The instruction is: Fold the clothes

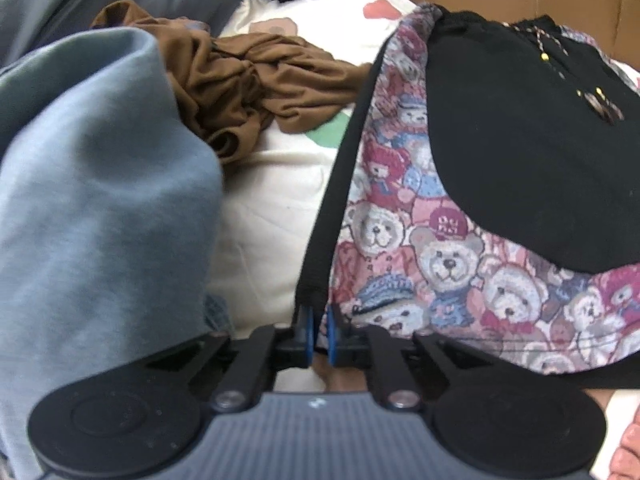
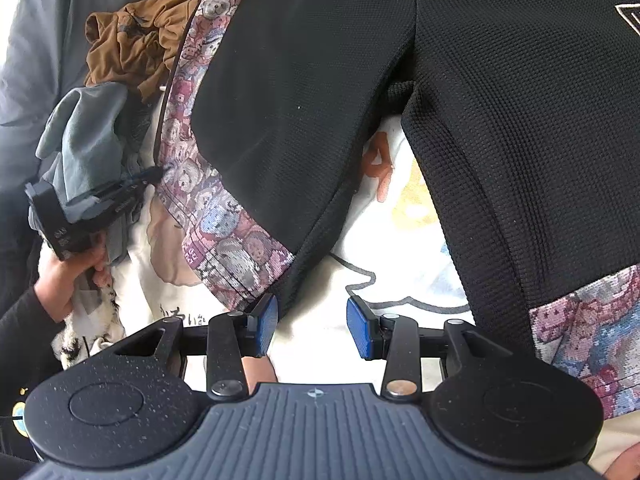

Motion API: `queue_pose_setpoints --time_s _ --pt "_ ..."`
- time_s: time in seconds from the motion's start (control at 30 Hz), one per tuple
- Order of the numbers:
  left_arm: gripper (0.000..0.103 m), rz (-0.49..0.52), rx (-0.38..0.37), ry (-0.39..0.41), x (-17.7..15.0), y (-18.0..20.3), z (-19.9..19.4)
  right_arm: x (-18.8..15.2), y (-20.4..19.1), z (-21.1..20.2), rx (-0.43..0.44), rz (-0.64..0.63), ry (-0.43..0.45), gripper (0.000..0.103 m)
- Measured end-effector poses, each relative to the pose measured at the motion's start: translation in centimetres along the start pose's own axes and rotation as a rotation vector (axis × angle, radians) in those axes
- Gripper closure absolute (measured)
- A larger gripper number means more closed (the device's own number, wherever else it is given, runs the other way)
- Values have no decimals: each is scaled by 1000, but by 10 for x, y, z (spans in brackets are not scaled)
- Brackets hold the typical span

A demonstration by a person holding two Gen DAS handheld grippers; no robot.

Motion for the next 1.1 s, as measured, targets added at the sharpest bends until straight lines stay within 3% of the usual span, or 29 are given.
queue_pose_setpoints --time_s 0.3,0.43,0.67,0.77,0.97,1.1 --pt "96 -129 -76 18 9 -15 -19 16 -15 -15 -17 -132 -17 58" --pt "97 -122 -83 29 12 -19 -20 20 -15 -10 -41 -106 -22 58" --pt "97 -136 -76 24 15 -30 -23 20 -1 4 -99 137 97 58" --pt "97 -111 -85 22 15 -27 -23 12 2 10 -128 202 137 58" --pt "97 -116 -107 7 14 -27 -21 7 -4 10 -123 288 259 57" --pt "97 -109 -100 -13 16 -27 -17 5 -5 9 -110 344 294 57"
Point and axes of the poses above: each gripper's, at about its wrist camera, not at the fingertips, and z roughly the way its jaws point, y to its right, x to its top, the point moved 10 cm from there along z, roughly the way its jaws point, and after that the axes turned 11 degrees about y, right-handed, at the moved point
